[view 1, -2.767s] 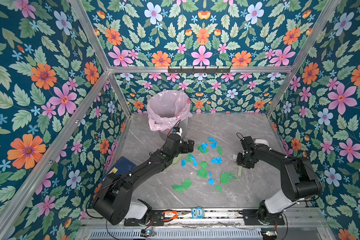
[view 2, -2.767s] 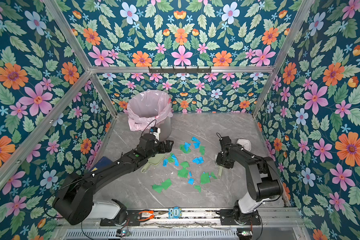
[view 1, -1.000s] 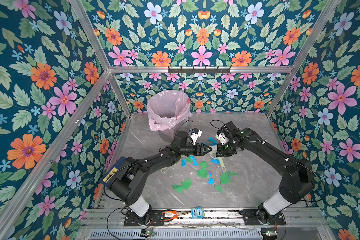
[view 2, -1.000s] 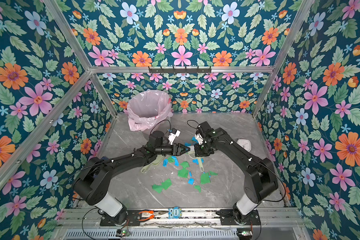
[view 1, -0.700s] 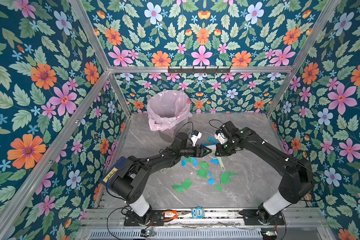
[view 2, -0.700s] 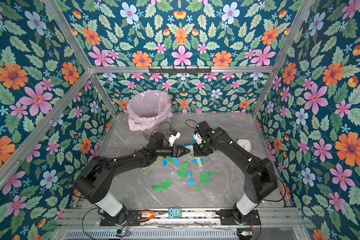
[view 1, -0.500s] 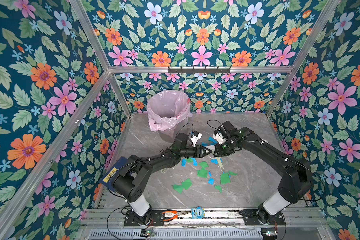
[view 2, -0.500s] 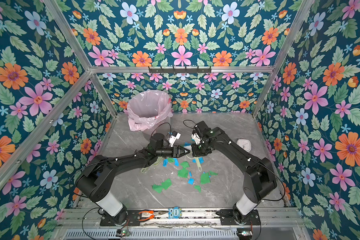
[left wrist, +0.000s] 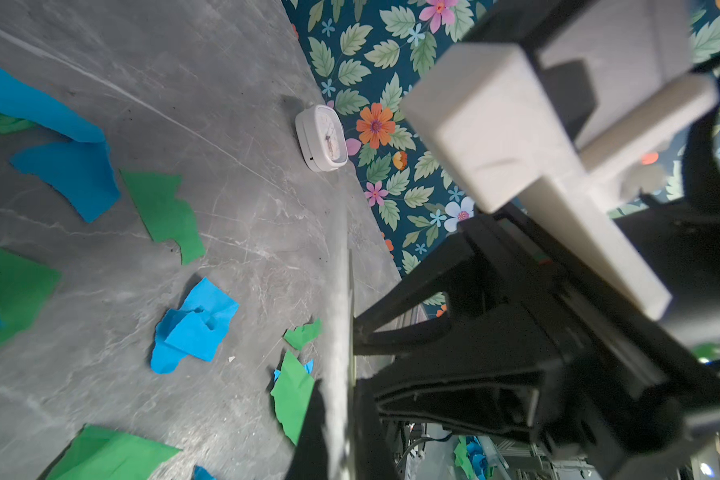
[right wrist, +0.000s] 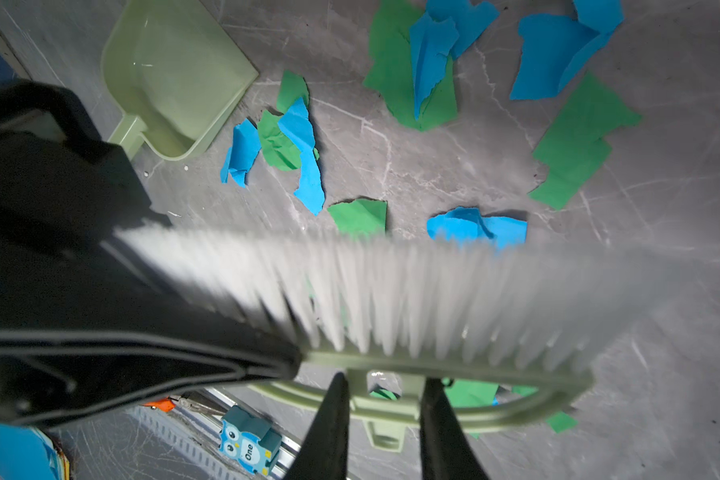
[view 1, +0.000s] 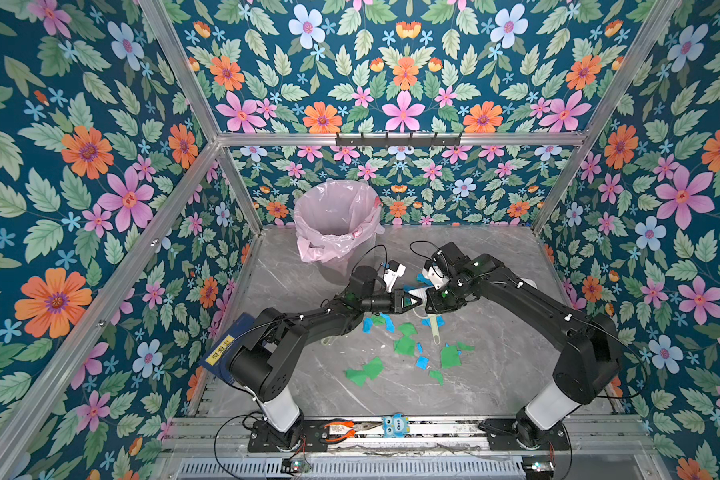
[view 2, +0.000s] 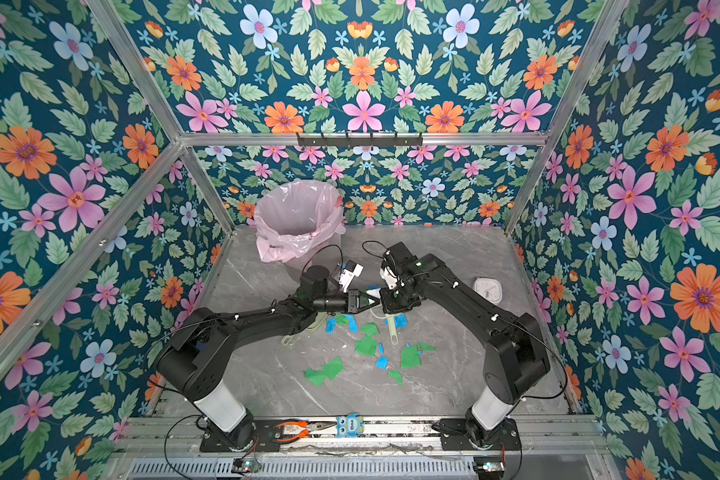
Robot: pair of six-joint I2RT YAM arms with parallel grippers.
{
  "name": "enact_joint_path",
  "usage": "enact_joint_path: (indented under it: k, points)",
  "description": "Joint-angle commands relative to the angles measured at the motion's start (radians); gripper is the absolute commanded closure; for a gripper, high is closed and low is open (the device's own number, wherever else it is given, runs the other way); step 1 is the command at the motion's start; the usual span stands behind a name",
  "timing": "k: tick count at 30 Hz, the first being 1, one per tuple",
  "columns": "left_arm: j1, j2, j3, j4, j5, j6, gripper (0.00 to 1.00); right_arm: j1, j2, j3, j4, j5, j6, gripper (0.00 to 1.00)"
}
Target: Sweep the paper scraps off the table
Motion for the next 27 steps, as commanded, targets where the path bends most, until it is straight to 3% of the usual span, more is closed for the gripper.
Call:
enact_joint_path:
  k: [1,8,11,15,17,23,27]
  points:
    - [0.002,0.005,0.000,0.009,-0.014,-0.002,1.00,0.005,0.003,0.006,0.045,0.037,0.026,0.76]
    - [0.014,0.003,-0.009,0.077,-0.064,-0.069,1.00,-0.012,-0.087,-0.036,0.147,0.081,0.120,0.56]
    - [0.016,-0.026,-0.043,0.181,-0.153,-0.159,1.00,-0.059,-0.174,-0.121,0.237,0.030,0.190,0.55]
    - [0.016,-0.071,-0.060,0.261,-0.305,-0.251,1.00,-0.155,-0.323,-0.331,0.473,-0.105,0.348,0.69]
    - [0.013,-0.076,-0.081,0.353,-0.363,-0.325,1.00,-0.196,-0.385,-0.422,0.587,-0.165,0.439,0.71]
    - [0.005,-0.057,-0.182,0.602,-0.522,-0.524,1.00,-0.233,-0.513,-0.544,0.744,-0.189,0.568,0.66]
    - [-0.011,-0.073,-0.208,0.650,-0.576,-0.556,1.00,-0.239,-0.547,-0.587,0.806,-0.205,0.623,0.55]
